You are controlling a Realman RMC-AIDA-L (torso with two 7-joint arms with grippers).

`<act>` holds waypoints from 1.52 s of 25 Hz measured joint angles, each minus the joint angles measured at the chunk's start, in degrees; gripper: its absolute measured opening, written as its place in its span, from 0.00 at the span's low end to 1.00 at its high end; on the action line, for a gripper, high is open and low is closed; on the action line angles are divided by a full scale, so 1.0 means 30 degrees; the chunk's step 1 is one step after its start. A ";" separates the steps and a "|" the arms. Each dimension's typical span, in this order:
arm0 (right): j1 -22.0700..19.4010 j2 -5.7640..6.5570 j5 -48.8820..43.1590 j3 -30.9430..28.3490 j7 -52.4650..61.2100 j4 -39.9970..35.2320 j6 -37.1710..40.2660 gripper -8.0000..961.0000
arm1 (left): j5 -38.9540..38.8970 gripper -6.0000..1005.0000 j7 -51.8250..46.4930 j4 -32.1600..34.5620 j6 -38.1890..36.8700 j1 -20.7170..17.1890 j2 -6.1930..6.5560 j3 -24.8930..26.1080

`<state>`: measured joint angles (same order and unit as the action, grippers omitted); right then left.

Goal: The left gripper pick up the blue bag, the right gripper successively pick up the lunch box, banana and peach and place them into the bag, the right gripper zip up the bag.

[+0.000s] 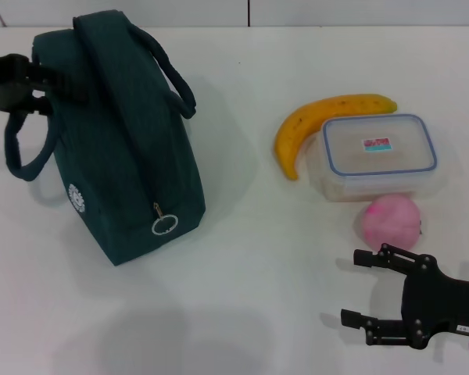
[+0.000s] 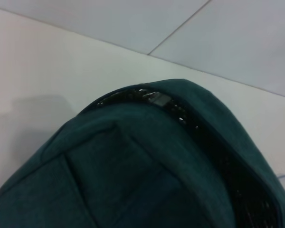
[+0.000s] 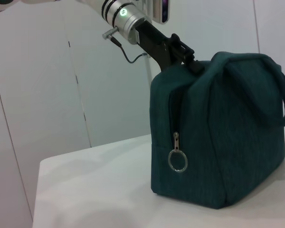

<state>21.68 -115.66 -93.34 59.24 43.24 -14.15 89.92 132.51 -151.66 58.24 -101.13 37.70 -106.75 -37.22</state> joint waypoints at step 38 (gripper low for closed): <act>-0.1240 0.0174 1.0218 -0.0205 1.1387 0.3178 0.2022 0.91 | -0.4616 0.04 -0.0133 -0.0749 -0.2501 -0.0526 -0.0286 -0.0135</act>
<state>17.96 -115.14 -62.68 58.62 77.40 -4.62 95.99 118.67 -152.05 55.99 -108.63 36.13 -107.61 -37.62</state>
